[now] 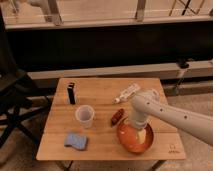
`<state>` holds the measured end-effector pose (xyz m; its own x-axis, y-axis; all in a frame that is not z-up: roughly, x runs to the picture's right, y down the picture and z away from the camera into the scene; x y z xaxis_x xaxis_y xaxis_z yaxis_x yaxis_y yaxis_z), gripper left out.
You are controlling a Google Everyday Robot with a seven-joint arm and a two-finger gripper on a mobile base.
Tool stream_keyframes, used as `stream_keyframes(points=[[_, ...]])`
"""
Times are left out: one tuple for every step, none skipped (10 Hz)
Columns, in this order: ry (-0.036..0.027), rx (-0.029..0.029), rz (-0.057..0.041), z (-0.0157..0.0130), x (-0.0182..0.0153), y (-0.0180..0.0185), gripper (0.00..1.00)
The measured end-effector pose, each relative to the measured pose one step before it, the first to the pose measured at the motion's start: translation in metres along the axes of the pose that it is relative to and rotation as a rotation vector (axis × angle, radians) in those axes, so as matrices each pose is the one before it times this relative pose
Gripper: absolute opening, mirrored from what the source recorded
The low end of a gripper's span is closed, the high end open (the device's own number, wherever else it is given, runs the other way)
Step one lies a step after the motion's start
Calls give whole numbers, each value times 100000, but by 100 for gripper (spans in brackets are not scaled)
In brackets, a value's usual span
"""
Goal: Push the ceramic bowl across the table
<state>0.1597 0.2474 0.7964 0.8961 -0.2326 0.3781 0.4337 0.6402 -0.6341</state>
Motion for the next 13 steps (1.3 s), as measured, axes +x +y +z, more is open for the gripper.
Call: stream_keyframes(points=[[72,145,-821,117,-230,-313,80],[-20,57,-705,71,-218,-225,80],[109,52,-502,166,8,-28,80],[38,141,-332,116,50,-27,80],[82,33,-787,155,-84,-152,80],[26,277,-561,86,-59,-192,80],[94,15,-484,122,-30,-151,80],[-10,147,-542,136,-164,-222,80],[49,167,-591,116,-87,-178,80],[-6,203,-423,146,3,-106,80],[46,31,-548,90,-26,-130,80],[-23,73,-431,60,-52,-169,80],[-41,184,-613,115,-90,-168,80]])
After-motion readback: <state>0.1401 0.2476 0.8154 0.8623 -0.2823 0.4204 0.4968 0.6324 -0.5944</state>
